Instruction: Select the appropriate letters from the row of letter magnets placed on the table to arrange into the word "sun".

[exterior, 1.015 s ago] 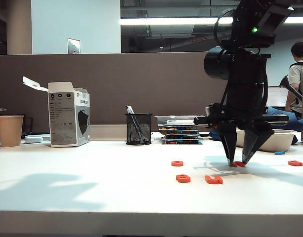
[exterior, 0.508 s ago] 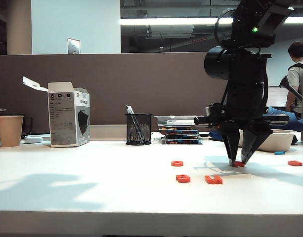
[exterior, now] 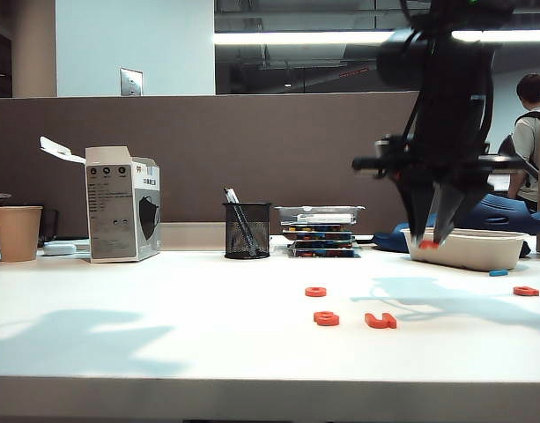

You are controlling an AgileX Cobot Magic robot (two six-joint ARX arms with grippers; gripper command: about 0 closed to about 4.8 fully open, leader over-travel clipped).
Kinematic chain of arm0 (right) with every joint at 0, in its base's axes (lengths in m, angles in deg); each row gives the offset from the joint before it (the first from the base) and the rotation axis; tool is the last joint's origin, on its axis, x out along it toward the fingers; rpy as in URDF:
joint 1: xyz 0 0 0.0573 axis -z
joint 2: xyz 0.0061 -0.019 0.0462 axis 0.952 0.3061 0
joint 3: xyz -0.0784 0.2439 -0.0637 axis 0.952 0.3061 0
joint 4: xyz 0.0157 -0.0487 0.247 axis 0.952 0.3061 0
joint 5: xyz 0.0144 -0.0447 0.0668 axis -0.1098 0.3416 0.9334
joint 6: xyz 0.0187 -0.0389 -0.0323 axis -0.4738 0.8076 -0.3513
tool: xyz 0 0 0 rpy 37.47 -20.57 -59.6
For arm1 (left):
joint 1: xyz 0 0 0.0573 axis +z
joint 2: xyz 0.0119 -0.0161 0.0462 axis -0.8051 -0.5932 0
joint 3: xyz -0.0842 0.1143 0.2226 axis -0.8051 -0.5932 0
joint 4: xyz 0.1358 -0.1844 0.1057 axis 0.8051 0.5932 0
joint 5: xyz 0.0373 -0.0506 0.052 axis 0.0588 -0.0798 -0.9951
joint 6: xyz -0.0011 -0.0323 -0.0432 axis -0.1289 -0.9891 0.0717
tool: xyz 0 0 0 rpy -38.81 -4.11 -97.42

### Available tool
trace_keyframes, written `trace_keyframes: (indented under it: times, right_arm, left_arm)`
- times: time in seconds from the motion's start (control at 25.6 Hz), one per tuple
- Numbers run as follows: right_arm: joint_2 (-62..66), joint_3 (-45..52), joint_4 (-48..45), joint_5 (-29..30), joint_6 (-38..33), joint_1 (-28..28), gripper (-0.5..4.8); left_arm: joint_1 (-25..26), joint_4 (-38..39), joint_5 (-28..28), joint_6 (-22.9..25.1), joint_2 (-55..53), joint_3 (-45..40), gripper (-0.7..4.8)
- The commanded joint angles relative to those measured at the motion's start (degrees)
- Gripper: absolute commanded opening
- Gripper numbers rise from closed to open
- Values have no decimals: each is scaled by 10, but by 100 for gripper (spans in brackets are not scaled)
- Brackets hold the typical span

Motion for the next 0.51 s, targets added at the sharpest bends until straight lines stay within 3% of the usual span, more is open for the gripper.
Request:
trace_keyframes:
  times: [0.04,0.35,0.51]
  right_arm:
    - [-36,0,45,1,-17,0,72]
    - [-193,111,56,2,-79,-5,72]
    - [-239,205,19,37,-109,-10,72]
  left_arm:
    - [0,-4,-2,3,1,1,-5]
    - [0,-3,-2,3,1,1,-5]
    - [0,-3,-2,3,1,1,-5]
